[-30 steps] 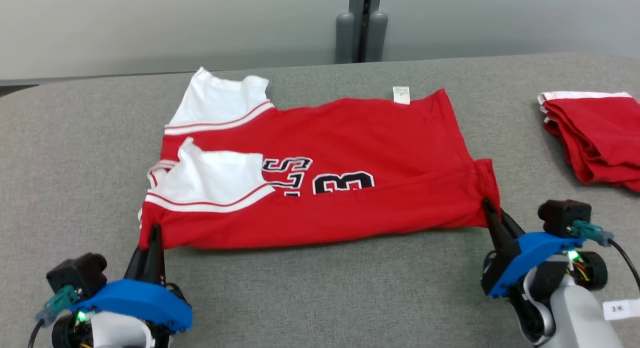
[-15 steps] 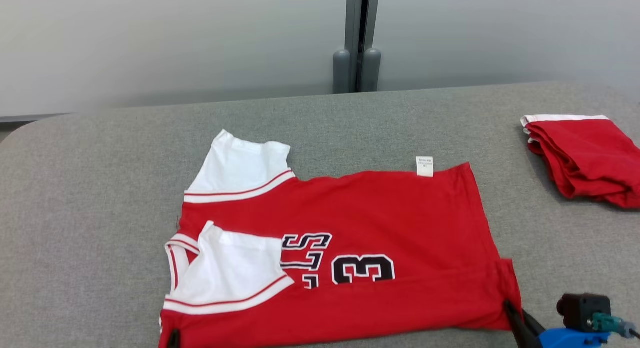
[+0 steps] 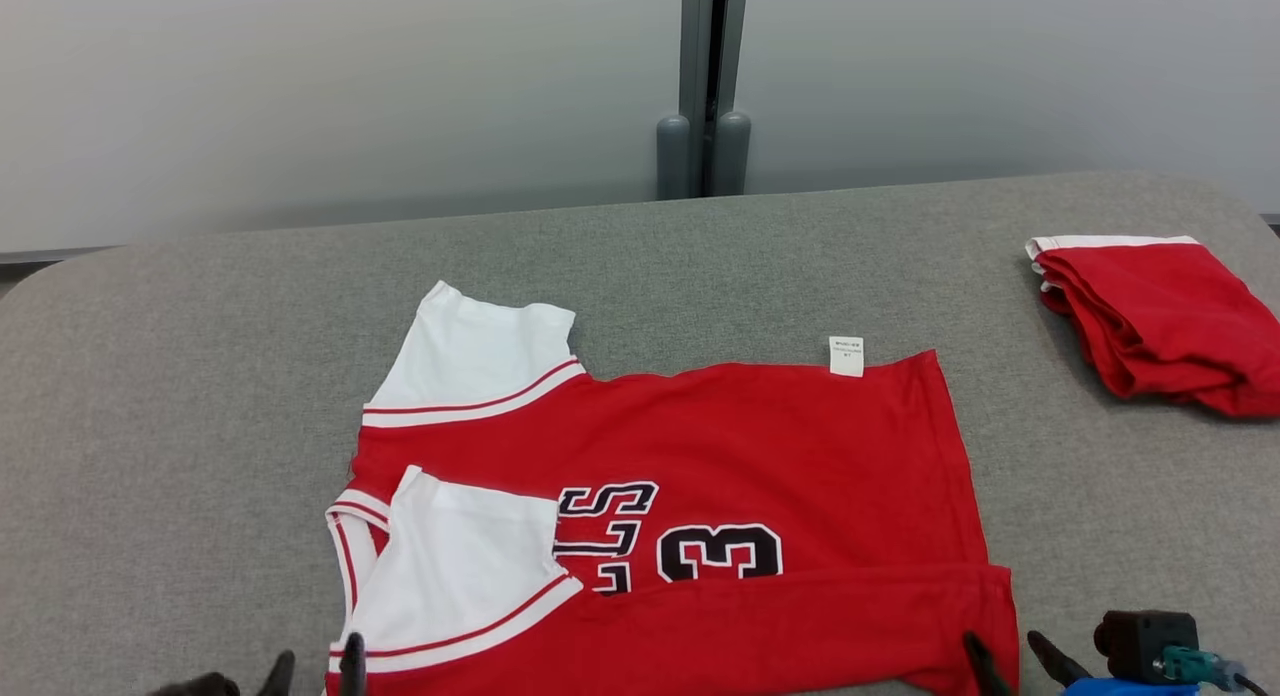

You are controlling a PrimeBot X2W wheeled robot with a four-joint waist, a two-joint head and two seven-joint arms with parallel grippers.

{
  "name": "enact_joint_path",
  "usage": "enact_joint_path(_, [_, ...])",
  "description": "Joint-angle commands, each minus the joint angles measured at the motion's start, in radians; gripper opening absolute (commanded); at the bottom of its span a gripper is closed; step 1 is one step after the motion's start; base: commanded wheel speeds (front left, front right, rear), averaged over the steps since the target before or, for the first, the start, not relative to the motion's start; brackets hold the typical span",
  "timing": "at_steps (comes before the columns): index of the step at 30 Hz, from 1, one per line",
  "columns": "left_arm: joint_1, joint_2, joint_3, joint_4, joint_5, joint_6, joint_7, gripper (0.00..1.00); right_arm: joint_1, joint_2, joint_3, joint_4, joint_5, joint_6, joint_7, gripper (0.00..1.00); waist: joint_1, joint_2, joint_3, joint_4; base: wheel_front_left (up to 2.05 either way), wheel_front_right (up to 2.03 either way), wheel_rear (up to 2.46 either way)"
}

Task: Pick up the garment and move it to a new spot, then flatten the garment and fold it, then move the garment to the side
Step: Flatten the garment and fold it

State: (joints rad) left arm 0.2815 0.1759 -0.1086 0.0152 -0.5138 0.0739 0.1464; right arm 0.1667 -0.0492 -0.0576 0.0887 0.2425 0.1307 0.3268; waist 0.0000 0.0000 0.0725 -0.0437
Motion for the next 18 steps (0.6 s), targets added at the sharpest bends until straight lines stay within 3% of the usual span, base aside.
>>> enact_joint_path(1, [-0.042,0.02,0.012,-0.018,0.014,-0.001,-0.009,1.0,-0.019,-0.002,-0.007,-0.013,-0.005,0.0,-0.008,1.0,0.0,0.0,0.004,-0.002,0.0,0.0,0.0])
enact_joint_path(8, [-0.261,0.145,0.029,-0.125,0.086,-0.015,0.052,1.0,-0.109,-0.002,-0.02,-0.096,-0.046,0.0,-0.031,1.0,0.0,0.0,0.043,-0.029,0.0,0.0,0.0])
enact_joint_path(13, [-0.524,0.247,0.021,-0.15,0.109,-0.08,0.143,1.0,-0.217,-0.002,0.011,-0.132,-0.057,0.0,-0.031,1.0,0.0,0.0,0.119,-0.059,0.0,0.0,0.0])
enact_joint_path(18, [-0.778,0.323,-0.001,-0.054,0.101,-0.144,0.252,1.0,-0.338,-0.002,0.066,-0.14,-0.061,0.0,-0.036,1.0,0.0,0.0,0.228,-0.104,0.0,0.0,0.0])
